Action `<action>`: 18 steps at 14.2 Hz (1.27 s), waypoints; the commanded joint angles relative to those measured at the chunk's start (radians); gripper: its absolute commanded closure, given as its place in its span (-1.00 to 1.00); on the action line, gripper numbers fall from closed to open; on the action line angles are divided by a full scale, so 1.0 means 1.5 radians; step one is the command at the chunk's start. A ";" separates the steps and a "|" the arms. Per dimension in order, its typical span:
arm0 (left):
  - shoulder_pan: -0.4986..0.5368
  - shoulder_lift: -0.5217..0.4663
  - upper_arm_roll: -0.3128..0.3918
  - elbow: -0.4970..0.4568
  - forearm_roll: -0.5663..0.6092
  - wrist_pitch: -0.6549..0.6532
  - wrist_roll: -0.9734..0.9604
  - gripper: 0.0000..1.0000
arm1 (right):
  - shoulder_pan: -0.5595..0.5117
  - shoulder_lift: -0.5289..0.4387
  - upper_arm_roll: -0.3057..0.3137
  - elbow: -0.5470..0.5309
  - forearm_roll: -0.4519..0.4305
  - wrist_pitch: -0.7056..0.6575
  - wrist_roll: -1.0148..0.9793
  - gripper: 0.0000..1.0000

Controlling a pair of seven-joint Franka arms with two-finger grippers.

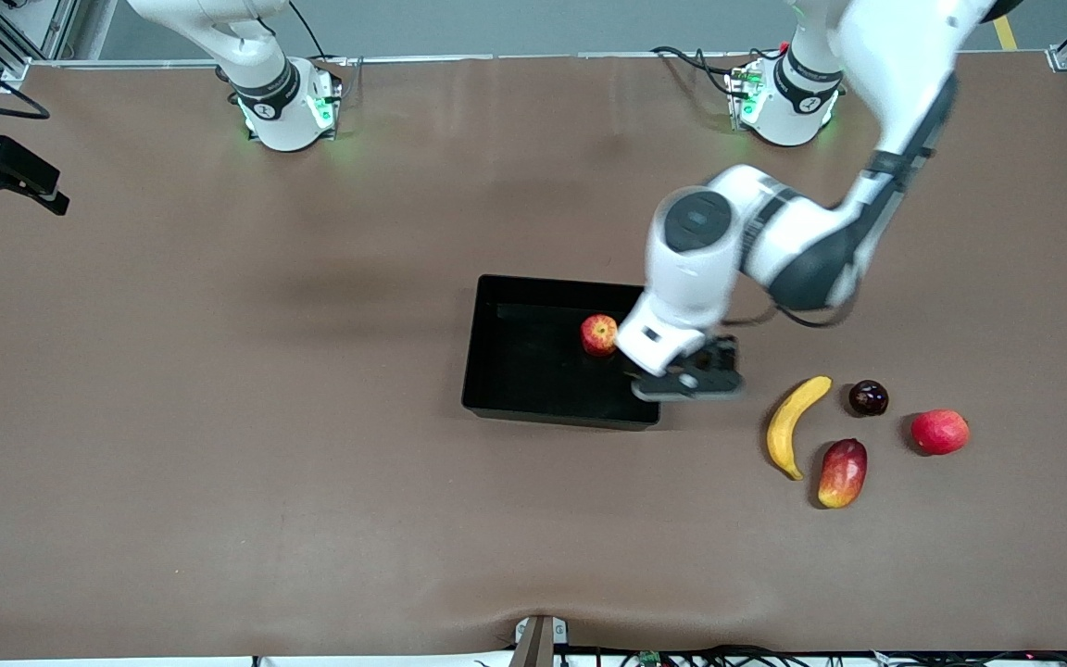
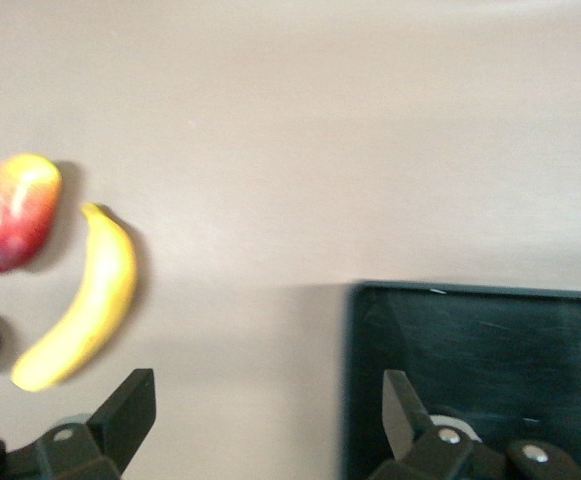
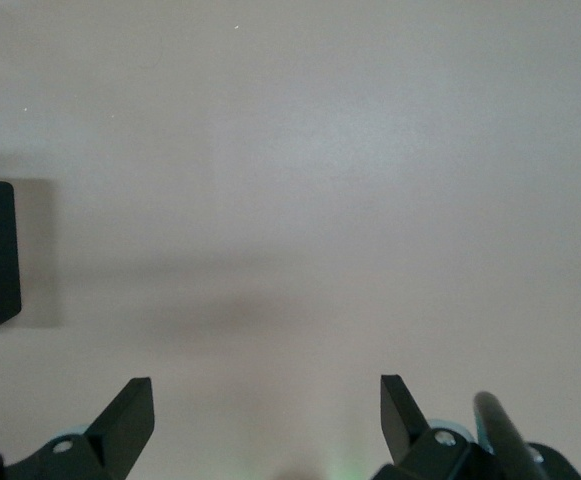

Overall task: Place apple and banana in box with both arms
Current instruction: 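Move the left gripper to the yellow banana and grasp it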

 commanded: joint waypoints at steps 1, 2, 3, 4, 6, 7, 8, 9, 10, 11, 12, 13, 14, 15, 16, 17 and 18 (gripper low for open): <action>0.058 0.015 -0.008 -0.002 -0.011 -0.007 0.131 -1.00 | 0.000 -0.007 -0.002 0.000 -0.013 -0.006 0.000 -1.00; 0.081 0.030 -0.008 -0.007 -0.010 -0.005 0.192 -1.00 | 0.000 -0.007 -0.002 0.000 -0.013 -0.006 -0.001 -1.00; 0.103 0.038 -0.007 -0.017 -0.009 0.002 0.247 -1.00 | -0.001 -0.006 -0.003 0.000 -0.013 -0.006 0.000 -1.00; 0.128 0.051 -0.007 -0.029 -0.001 0.019 0.297 -1.00 | 0.000 -0.006 -0.002 0.000 -0.013 -0.006 0.000 -1.00; 0.166 0.064 -0.006 -0.077 0.002 0.093 0.357 -1.00 | 0.000 -0.006 -0.002 0.000 -0.013 -0.006 0.000 -1.00; 0.186 0.075 -0.004 -0.098 0.002 0.125 0.375 -1.00 | -0.001 -0.006 -0.002 0.000 -0.013 -0.006 0.000 -1.00; 0.199 0.085 -0.004 -0.108 0.005 0.141 0.392 -1.00 | -0.001 -0.006 -0.002 0.000 -0.013 -0.006 0.000 -1.00; 0.207 0.095 -0.004 -0.115 0.014 0.149 0.403 -1.00 | 0.000 -0.006 -0.002 0.000 -0.012 -0.006 0.000 -1.00; 0.213 0.100 -0.003 -0.118 0.032 0.152 0.412 -1.00 | -0.001 -0.006 -0.002 0.000 -0.011 -0.006 0.000 -1.00; 0.213 0.104 -0.003 -0.121 0.060 0.152 0.420 -1.00 | 0.000 -0.006 -0.002 0.000 -0.010 -0.005 0.001 -1.00; 0.215 0.115 -0.002 -0.122 0.081 0.152 0.421 -1.00 | 0.000 -0.006 -0.002 0.000 -0.010 -0.005 0.001 -1.00; 0.219 0.131 -0.001 -0.122 0.088 0.152 0.421 -0.97 | 0.000 -0.006 -0.002 -0.001 -0.008 -0.005 0.001 -1.00; 0.219 0.139 -0.001 -0.121 0.088 0.153 0.421 -0.82 | 0.000 -0.006 -0.002 -0.001 -0.007 -0.005 0.002 -1.00; 0.219 0.140 0.003 -0.121 0.089 0.153 0.421 -0.56 | 0.000 -0.005 -0.002 -0.001 -0.006 -0.005 0.002 -1.00; 0.216 0.140 0.008 -0.122 0.088 0.153 0.420 -0.32 | 0.000 -0.005 -0.002 -0.001 -0.006 -0.005 0.002 -1.00; 0.217 0.140 0.009 -0.122 0.088 0.152 0.420 0.11 | 0.000 -0.005 -0.002 -0.001 -0.006 -0.006 0.002 -1.00; 0.218 0.139 0.009 -0.121 0.088 0.150 0.416 0.60 | -0.001 -0.005 -0.002 -0.001 -0.006 -0.007 0.002 -1.00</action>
